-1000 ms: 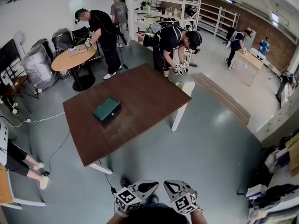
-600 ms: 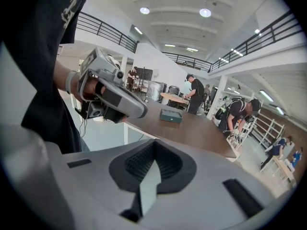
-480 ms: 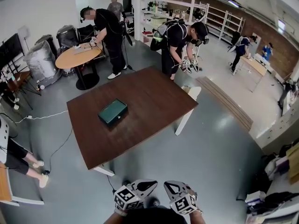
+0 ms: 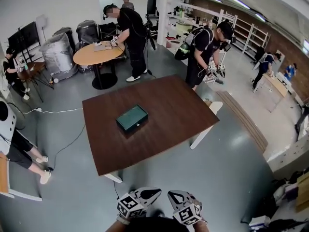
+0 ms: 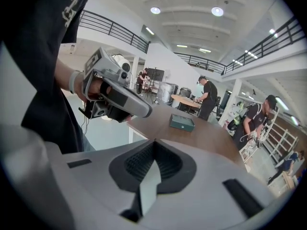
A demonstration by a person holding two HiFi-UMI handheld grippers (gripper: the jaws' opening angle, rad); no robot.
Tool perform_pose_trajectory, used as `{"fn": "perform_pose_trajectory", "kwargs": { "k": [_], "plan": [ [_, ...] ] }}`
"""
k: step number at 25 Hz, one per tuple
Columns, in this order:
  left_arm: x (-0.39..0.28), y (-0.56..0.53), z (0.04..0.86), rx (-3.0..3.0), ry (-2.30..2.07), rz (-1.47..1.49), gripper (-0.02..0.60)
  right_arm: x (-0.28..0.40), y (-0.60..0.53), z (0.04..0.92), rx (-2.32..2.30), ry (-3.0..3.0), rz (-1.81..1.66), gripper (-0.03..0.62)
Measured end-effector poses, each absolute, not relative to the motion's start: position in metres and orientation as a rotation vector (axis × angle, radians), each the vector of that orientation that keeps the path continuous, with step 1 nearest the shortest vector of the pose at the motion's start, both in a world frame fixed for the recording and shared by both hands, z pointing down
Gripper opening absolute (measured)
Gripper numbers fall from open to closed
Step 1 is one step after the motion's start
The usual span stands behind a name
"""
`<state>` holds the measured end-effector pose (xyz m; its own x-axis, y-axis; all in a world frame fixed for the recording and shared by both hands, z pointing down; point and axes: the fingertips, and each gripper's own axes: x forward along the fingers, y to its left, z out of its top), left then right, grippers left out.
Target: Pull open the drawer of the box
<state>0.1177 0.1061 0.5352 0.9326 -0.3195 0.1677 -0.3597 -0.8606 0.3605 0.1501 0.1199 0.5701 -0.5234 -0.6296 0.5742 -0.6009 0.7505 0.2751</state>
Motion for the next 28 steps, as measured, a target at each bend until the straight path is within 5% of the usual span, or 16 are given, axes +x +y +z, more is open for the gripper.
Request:
{"fn": "perform_pose_trajectory", "kwargs": {
  "k": [28],
  "plan": [
    [0.027, 0.026, 0.546, 2.660, -0.624, 0.104, 0.006, 0.054, 0.047, 0.587, 0.735, -2.307, -0.133, -0.012]
  ]
}}
